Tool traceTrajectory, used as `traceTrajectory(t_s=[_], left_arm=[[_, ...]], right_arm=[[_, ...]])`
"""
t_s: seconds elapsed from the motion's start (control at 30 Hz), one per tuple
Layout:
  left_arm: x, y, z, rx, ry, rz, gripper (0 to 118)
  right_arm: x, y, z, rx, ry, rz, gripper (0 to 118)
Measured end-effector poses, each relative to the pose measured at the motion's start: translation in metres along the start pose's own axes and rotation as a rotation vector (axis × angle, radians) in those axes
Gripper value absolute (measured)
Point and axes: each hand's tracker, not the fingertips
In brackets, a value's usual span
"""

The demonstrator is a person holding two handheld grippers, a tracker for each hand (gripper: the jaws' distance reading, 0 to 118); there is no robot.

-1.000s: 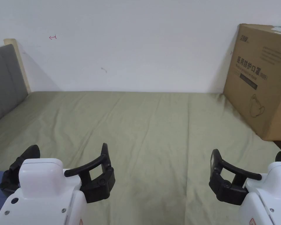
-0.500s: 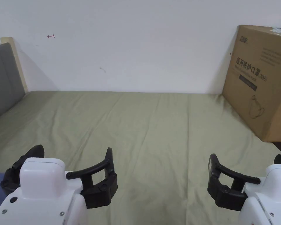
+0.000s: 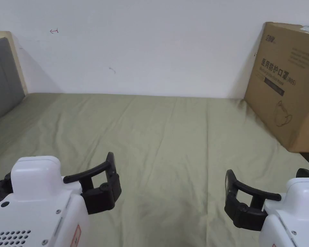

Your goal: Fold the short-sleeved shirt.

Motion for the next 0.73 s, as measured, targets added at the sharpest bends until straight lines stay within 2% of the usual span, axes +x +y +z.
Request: traceTrajectory(t_s=[0.1, 0.33, 0.47, 0.73], left_arm=[[0.003, 0.004, -0.001, -0.033, 0.049, -0.004, 118], [0.006, 0.003, -0.003, -0.106, 0.037, 0.001, 118], [0.016, -0.004, -0.008, -0.173, 0.103, -0.064, 118], [0.020, -0.008, -0.011, -0.195, 0.079, -0.003, 118]], right_arm=[[-0.001, 0.000, -0.002, -0.015, 0.007, 0.002, 118], [-0.004, -0.002, -0.005, -0.039, 0.026, 0.021, 118], [-0.005, -0.002, -0.005, -0.044, 0.035, 0.028, 118], [-0.003, -0.001, -0.005, -0.030, 0.040, 0.028, 118]])
